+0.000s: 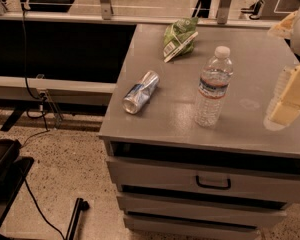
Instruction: Move water bottle near green jalapeno chip bag
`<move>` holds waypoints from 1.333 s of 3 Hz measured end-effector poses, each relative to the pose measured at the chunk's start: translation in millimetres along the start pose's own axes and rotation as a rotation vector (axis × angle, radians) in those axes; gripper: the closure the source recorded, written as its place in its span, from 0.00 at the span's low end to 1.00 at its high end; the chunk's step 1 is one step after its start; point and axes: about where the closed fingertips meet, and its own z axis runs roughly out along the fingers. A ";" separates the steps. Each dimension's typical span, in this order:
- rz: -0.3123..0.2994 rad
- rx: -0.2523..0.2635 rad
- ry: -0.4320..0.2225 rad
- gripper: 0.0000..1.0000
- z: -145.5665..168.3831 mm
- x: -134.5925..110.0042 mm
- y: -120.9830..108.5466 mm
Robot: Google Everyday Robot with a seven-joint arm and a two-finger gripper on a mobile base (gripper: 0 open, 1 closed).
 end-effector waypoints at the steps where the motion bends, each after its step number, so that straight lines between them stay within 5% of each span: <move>1: 0.003 -0.003 -0.011 0.00 0.4 -0.5 -0.5; 4: 0.122 -0.128 -0.304 0.00 37.0 -31.3 -17.3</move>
Offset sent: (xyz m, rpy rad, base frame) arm 0.0104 0.0029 -0.0054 0.1745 0.0281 0.0264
